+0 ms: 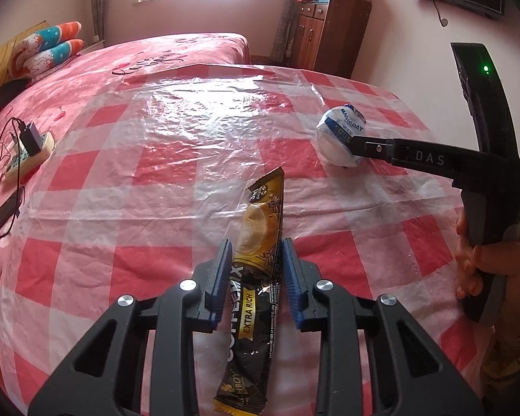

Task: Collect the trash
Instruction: 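Grasp the coffee stick with the left gripper while the right gripper grasps the white milk bag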

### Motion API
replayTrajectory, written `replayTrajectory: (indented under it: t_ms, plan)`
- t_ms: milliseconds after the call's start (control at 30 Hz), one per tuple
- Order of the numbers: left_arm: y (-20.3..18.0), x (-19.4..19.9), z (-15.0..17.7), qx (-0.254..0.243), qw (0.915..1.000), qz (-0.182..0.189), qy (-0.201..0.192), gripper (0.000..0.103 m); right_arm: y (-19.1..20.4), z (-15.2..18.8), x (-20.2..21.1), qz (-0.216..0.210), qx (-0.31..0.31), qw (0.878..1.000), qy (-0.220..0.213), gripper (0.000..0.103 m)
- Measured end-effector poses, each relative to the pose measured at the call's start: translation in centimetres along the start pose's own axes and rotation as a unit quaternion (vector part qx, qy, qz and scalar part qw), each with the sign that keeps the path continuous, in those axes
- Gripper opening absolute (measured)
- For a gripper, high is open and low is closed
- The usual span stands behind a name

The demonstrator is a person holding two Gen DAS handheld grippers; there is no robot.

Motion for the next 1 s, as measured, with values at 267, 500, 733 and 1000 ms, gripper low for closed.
replayTrajectory:
  t_ms: [267,500,733,1000]
  plan:
    - [1.8,0.5,0.3,0.025,0.9997,-0.003,-0.002,0.031,-0.7,0.0,0.2,-0.005,-0.044,0.999,0.006,0.079]
    - [2.9,0.8,0.4,0.048,0.9988,0.009,-0.007,0.030,-0.3,-1.3,-1.4,0.009,-0.074,0.997,0.017,0.086]
    - [4.8,1.3,0.7,0.071,0.9974,0.012,-0.010,0.030,1.2,-2.3,-3.9,0.084,0.003,0.996,0.017,0.085]
    - [5.9,1.8,0.9,0.088,0.9959,0.020,-0.013,0.030,3.3,-1.8,-4.5,0.100,0.073,0.992,0.020,0.029]
Point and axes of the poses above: each gripper's, at about its wrist camera, not at the fingertips, and x roughly against the way its jaws point, y to its left, z to its underside, the point moved 8 cm from there along -x, roughly the way its jaws point, and after that the axes turned 3 degrees about -y, right-handed, at the moved point
